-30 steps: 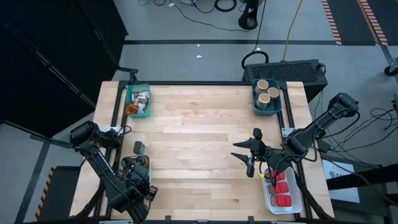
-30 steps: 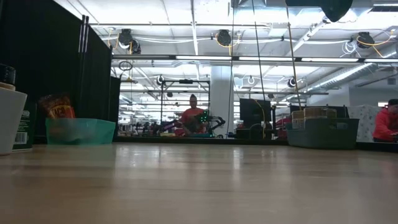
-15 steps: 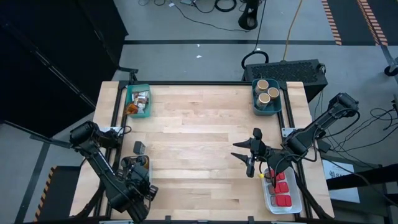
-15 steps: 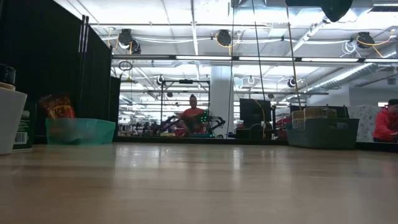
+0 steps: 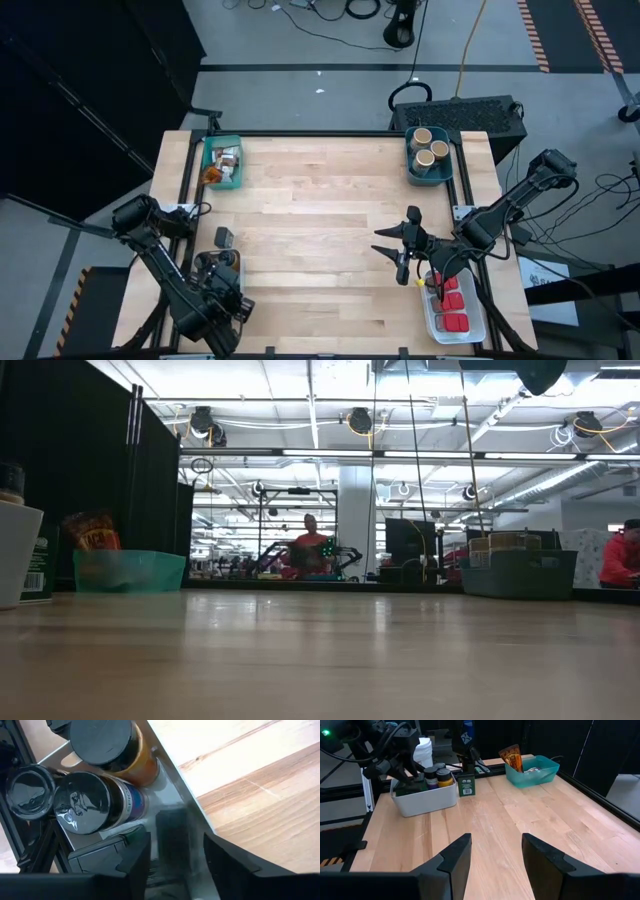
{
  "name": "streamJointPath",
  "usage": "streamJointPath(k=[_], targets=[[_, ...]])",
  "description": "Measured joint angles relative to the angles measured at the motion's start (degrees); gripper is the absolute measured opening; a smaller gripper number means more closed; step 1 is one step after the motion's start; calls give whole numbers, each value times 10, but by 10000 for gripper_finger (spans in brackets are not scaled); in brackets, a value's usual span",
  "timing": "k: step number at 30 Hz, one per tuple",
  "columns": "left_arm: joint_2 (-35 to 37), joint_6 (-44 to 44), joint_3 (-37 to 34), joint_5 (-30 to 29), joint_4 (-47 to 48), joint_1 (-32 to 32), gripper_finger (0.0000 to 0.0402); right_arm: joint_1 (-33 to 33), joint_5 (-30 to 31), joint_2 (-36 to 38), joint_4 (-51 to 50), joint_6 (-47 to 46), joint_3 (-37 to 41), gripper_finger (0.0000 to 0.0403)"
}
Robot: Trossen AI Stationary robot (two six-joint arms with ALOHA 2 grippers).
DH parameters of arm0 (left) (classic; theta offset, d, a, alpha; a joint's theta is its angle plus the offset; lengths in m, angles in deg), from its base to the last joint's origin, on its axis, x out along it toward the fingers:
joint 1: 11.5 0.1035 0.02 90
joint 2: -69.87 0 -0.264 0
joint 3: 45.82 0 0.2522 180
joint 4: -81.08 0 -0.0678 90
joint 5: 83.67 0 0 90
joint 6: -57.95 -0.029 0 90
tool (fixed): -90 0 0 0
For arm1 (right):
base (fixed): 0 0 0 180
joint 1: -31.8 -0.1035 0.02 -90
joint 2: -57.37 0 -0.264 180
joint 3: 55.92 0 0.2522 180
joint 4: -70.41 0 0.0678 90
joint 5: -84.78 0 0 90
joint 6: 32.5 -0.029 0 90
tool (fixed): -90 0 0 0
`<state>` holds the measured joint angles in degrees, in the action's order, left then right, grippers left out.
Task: Sort spices by type
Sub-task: Put the black seasoning can into the gray bin
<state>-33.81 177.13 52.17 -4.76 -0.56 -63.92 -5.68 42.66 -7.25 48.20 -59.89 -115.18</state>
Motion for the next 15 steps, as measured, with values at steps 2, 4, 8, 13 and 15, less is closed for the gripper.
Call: streamJointPath(k=[2,4,8,13,15], targets=[[0,0,0,0,0,0,198,0,0,0,0,0,0,160],[0,3,0,0,3,0,217,0,0,0,0,0,0,160],[0,-19,0,1,3,0,239,0,0,0,0,0,0,160],[2,-31,7,19,16,0,243,0,0,0,0,0,0,160],[3,-31,15,26,34,0,243,0,0,0,0,0,0,160]])
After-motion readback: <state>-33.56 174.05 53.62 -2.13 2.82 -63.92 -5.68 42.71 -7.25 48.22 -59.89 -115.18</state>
